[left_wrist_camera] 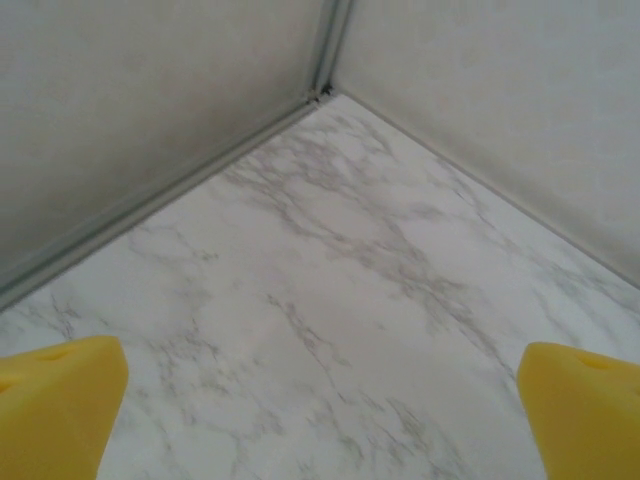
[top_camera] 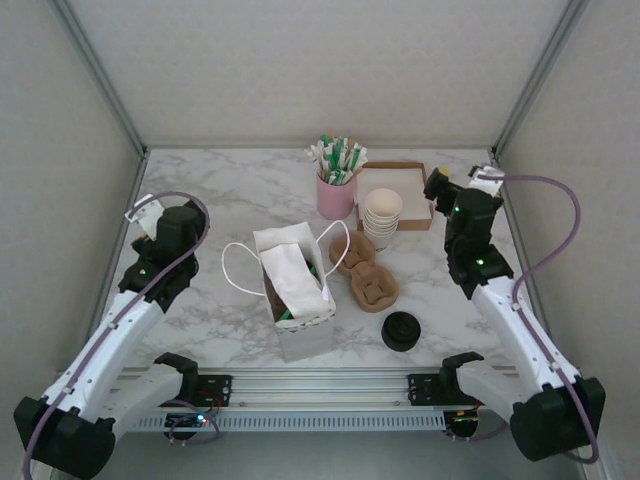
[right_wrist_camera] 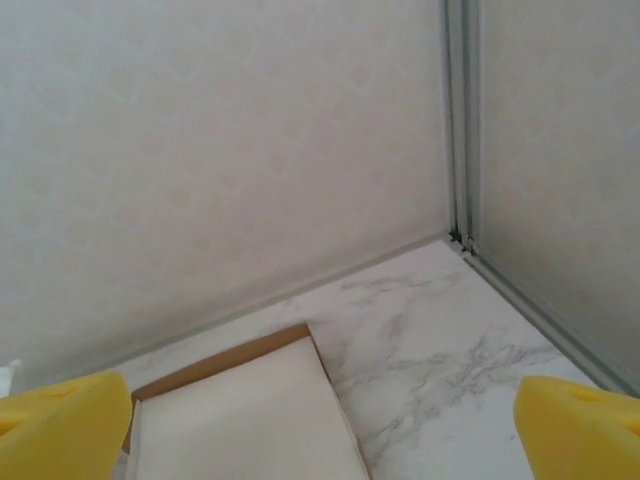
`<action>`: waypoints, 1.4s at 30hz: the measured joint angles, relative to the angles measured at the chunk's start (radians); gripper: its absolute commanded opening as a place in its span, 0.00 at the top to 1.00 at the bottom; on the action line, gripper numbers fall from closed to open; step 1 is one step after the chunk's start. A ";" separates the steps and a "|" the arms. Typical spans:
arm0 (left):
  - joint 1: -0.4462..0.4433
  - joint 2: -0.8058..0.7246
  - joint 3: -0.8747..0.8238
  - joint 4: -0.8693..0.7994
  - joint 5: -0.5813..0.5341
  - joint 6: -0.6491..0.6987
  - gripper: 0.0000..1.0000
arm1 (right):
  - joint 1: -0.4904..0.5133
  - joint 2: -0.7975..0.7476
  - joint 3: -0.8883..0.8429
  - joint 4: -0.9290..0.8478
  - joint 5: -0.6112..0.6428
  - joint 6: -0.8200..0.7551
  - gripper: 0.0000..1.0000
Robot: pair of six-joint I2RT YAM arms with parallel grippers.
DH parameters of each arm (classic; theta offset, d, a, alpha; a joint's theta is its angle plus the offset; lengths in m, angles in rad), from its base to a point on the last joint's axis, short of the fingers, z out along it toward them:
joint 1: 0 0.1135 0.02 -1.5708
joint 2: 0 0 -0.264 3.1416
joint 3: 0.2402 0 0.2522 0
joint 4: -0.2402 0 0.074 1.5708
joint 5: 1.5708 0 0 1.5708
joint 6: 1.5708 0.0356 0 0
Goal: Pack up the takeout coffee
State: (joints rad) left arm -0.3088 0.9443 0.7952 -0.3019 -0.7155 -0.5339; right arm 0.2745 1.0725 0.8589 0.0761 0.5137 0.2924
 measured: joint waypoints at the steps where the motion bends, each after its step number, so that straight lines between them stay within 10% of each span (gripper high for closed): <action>1: 0.007 0.017 -0.024 0.048 -0.006 0.026 0.00 | 0.000 0.029 -0.003 0.001 -0.002 0.001 0.01; 9: 0.044 0.216 -0.070 0.239 -0.024 0.169 0.00 | -0.024 0.073 -0.261 0.189 -0.021 -0.122 0.12; 20: 0.167 0.333 -0.195 0.515 0.077 0.308 0.00 | -0.057 0.235 -0.302 0.375 -0.164 -0.351 0.01; 42: 0.198 0.552 -0.346 0.991 0.327 0.490 0.00 | -0.133 0.297 -0.344 0.538 -0.283 -0.359 0.01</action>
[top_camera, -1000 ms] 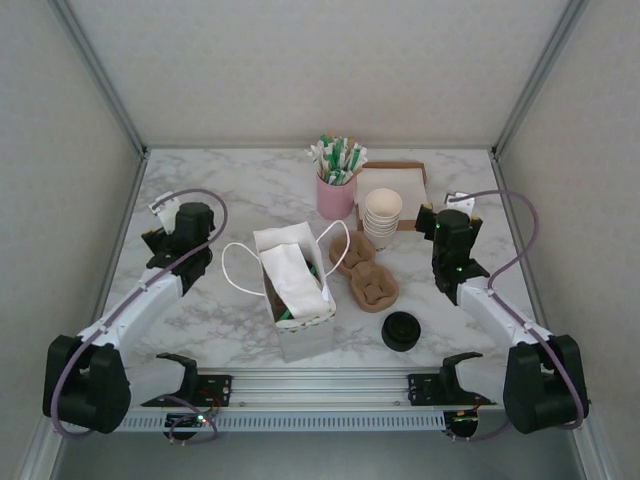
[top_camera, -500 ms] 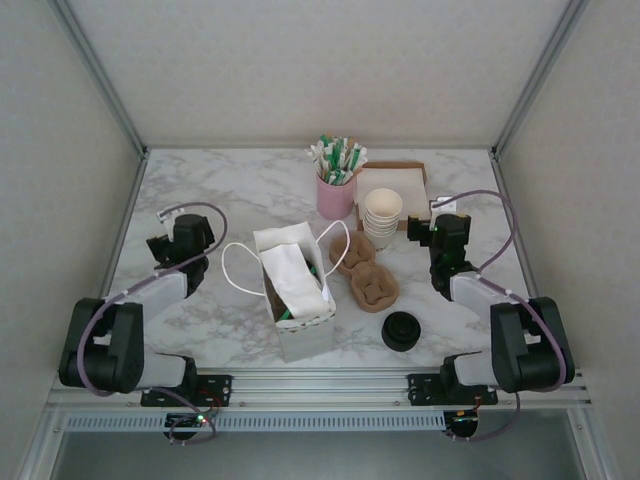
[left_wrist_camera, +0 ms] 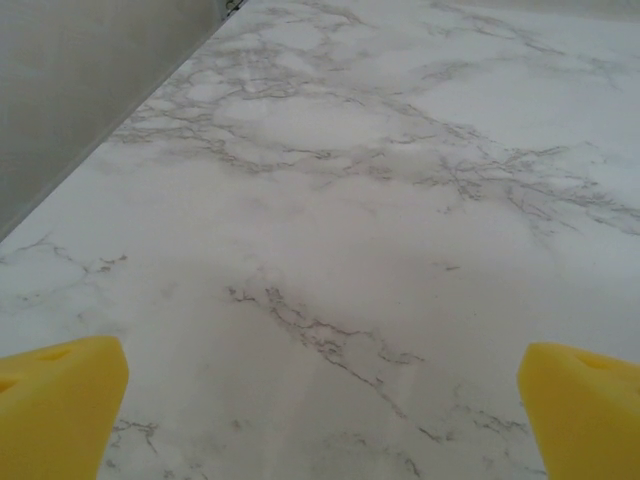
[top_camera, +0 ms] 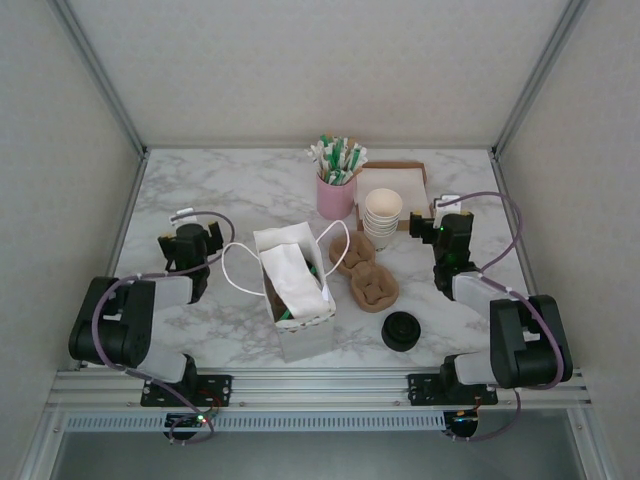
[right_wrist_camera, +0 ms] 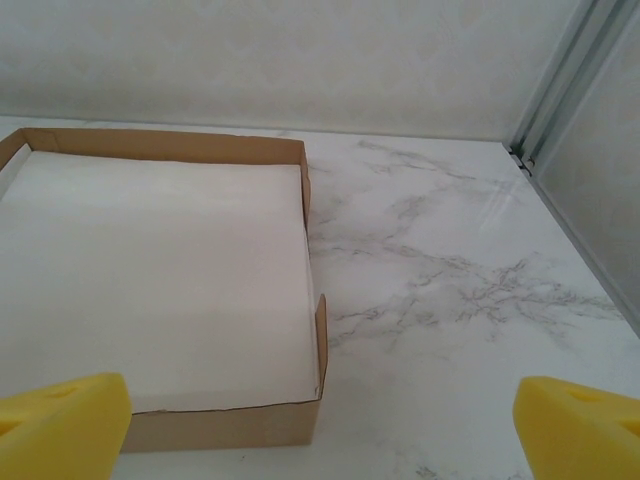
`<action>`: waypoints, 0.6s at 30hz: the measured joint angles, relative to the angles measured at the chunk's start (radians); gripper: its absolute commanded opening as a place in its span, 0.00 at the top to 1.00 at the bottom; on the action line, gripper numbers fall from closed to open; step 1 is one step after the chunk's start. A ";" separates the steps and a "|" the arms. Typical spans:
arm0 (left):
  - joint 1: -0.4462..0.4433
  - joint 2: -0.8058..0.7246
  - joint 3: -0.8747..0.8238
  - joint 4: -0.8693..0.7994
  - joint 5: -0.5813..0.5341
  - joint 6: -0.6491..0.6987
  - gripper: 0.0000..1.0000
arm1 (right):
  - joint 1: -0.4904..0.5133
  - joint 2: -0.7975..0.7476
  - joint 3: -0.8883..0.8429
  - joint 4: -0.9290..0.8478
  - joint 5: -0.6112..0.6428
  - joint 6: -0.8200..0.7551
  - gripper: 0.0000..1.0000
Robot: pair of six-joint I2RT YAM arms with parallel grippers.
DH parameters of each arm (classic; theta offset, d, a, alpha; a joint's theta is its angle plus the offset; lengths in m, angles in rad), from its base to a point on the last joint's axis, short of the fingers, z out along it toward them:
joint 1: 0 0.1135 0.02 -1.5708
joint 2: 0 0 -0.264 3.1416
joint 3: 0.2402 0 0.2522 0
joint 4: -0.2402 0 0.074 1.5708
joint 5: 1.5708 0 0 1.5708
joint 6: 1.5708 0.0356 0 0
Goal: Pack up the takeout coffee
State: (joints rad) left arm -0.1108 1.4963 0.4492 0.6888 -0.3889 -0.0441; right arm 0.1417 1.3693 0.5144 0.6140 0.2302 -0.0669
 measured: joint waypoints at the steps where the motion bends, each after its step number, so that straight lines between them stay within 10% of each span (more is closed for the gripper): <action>1: 0.003 0.000 0.000 0.006 0.006 0.000 0.00 | 0.000 0.000 0.000 -0.004 0.000 0.000 0.01; 18: 0.043 0.032 -0.042 0.102 0.179 0.019 0.00 | 0.000 -0.062 -0.076 0.014 0.000 0.027 0.01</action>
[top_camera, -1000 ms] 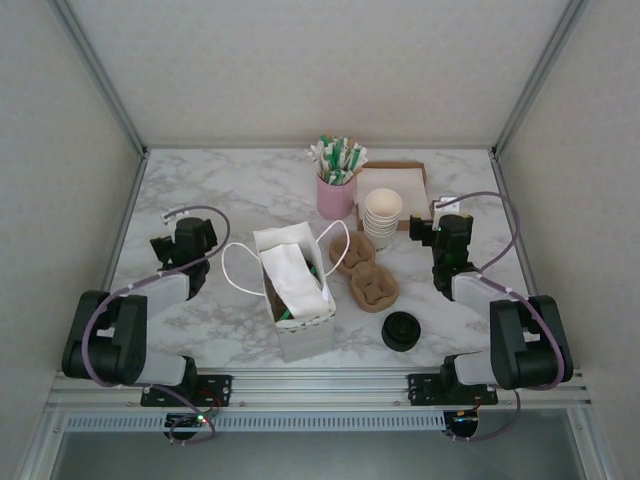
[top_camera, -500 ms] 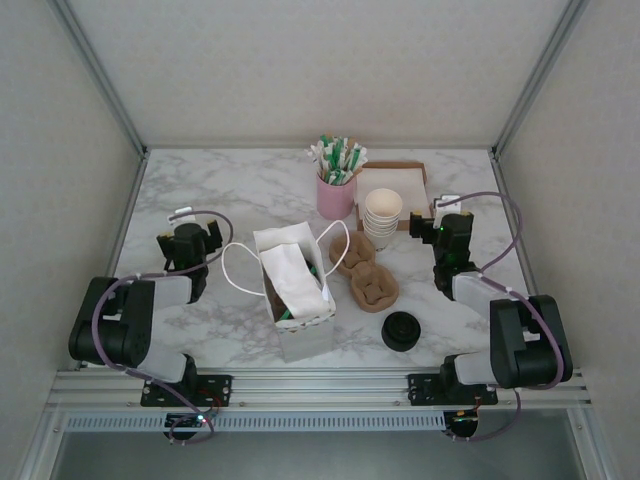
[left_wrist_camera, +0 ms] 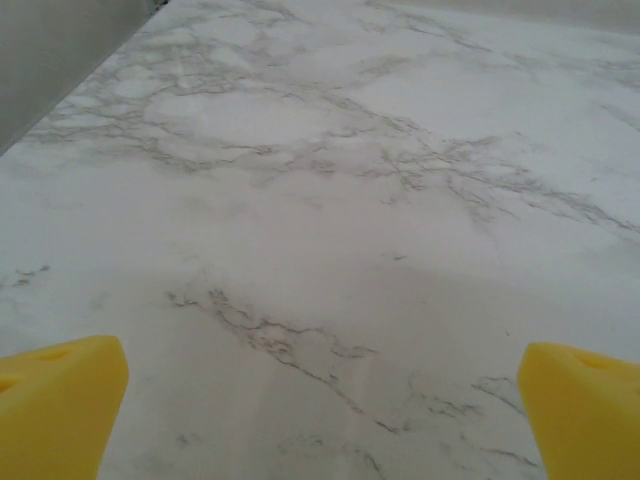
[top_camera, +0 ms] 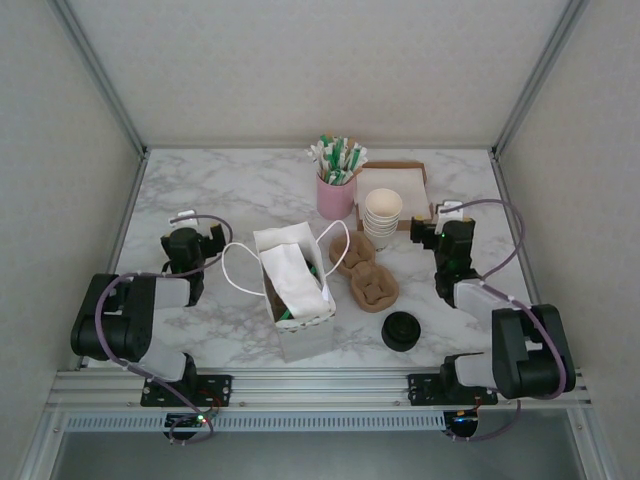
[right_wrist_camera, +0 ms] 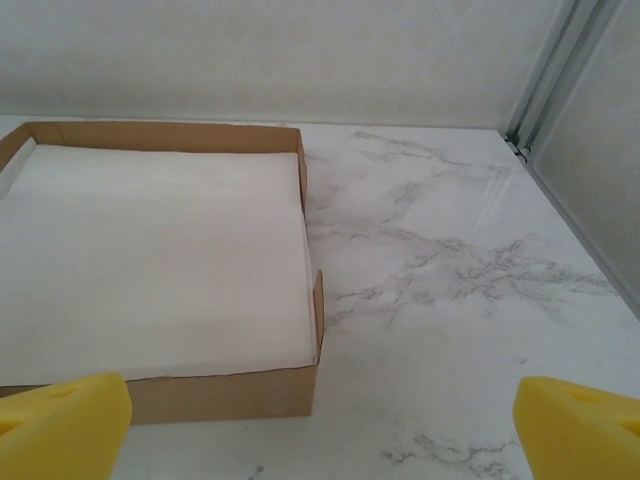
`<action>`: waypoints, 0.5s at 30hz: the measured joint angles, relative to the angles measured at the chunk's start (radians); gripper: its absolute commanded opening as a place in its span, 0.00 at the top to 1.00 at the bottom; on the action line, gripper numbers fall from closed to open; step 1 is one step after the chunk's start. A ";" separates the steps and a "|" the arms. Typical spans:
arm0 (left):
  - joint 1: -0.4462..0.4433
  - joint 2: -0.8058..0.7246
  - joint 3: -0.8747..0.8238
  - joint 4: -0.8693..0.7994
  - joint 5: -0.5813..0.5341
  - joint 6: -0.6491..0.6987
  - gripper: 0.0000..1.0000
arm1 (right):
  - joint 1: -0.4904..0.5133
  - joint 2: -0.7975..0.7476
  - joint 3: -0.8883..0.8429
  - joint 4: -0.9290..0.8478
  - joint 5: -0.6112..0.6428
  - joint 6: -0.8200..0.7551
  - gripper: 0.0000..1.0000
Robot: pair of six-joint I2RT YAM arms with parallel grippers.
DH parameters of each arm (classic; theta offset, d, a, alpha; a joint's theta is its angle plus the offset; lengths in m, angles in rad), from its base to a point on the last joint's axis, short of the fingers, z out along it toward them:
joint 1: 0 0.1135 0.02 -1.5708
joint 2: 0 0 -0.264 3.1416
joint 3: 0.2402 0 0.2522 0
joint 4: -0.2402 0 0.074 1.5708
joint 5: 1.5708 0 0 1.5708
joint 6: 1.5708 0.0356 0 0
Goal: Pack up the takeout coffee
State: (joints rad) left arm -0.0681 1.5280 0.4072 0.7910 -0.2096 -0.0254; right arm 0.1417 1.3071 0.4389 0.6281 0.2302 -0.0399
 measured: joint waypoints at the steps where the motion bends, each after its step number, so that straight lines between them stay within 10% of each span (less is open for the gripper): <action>1: 0.000 0.000 0.000 0.005 0.004 0.000 0.00 | 0.000 -0.002 -0.014 0.005 0.000 0.003 0.01; 15: 0.000 0.000 0.000 0.028 0.023 0.000 0.00 | -0.008 0.221 -0.083 0.195 -0.026 0.020 0.01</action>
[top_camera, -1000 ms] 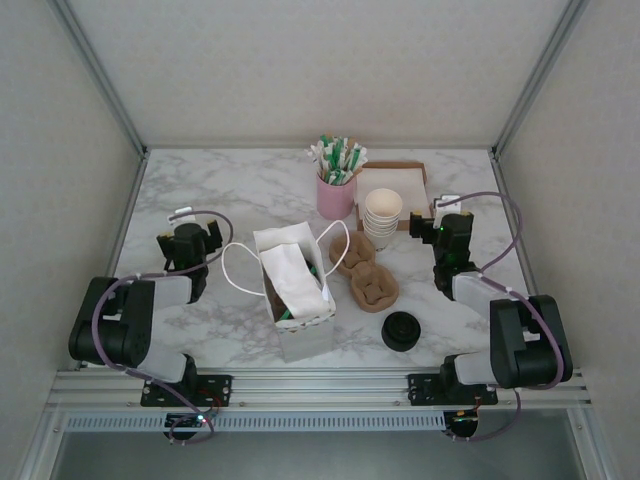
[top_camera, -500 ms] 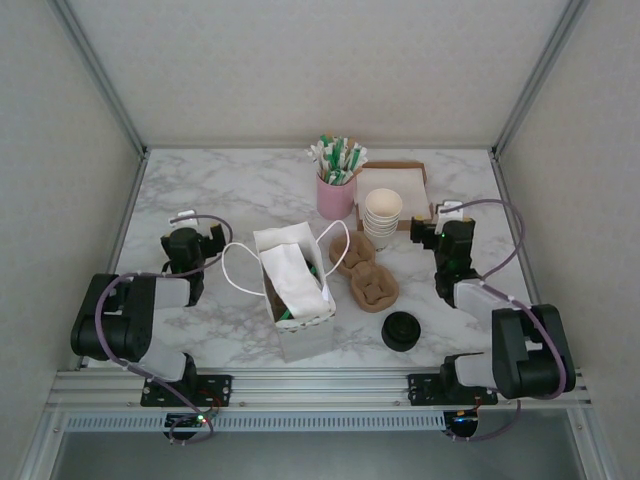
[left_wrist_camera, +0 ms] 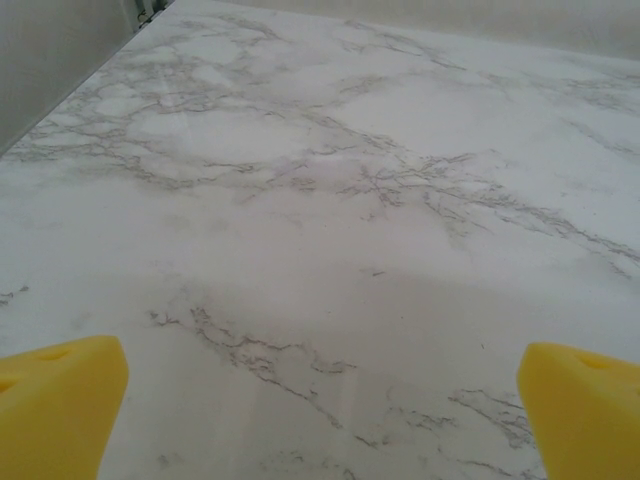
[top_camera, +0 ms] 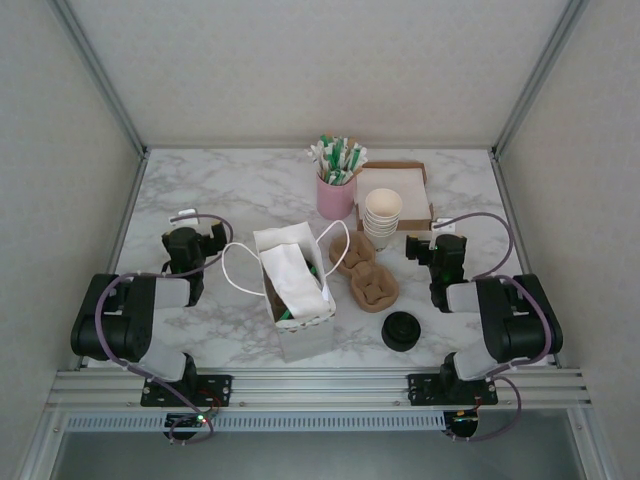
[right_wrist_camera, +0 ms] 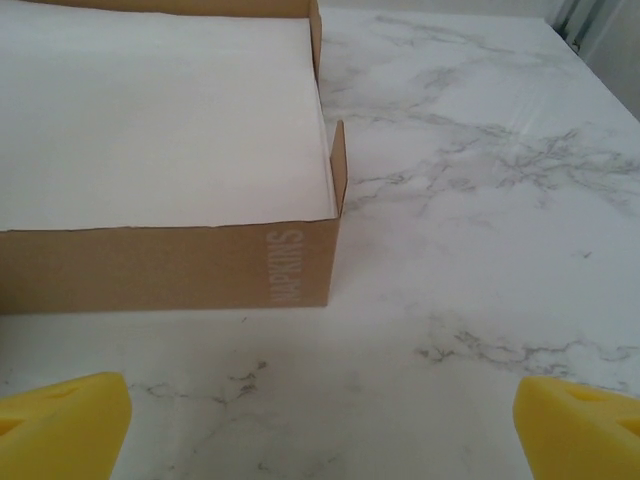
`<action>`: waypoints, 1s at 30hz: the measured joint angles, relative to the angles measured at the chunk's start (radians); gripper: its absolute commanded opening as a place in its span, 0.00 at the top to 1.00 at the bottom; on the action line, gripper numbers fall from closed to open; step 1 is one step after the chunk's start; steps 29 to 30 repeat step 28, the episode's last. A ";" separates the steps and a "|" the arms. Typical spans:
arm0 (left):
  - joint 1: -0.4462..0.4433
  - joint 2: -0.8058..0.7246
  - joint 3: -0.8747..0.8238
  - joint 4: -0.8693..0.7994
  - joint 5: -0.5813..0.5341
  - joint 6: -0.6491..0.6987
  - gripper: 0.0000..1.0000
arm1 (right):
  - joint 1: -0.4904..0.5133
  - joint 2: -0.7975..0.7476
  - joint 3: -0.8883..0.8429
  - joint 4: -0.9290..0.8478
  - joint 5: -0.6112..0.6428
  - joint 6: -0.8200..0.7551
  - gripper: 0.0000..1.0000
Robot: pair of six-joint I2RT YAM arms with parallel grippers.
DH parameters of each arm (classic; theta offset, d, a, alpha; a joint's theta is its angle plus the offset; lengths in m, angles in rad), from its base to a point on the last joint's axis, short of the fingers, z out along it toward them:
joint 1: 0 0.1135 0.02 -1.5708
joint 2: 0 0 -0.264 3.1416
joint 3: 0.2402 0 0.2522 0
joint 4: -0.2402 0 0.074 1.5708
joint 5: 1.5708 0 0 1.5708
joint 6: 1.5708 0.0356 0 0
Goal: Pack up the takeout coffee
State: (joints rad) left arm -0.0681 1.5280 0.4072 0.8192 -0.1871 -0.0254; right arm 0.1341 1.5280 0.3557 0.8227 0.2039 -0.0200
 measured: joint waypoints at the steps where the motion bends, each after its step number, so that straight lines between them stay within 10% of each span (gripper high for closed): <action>1: 0.000 0.000 0.000 0.000 0.000 0.000 0.00 | -0.003 0.005 0.000 0.002 -0.004 0.002 0.01; 30: 0.000 0.000 0.000 0.000 0.000 0.000 0.00 | -0.047 0.008 0.018 0.003 -0.052 0.035 0.01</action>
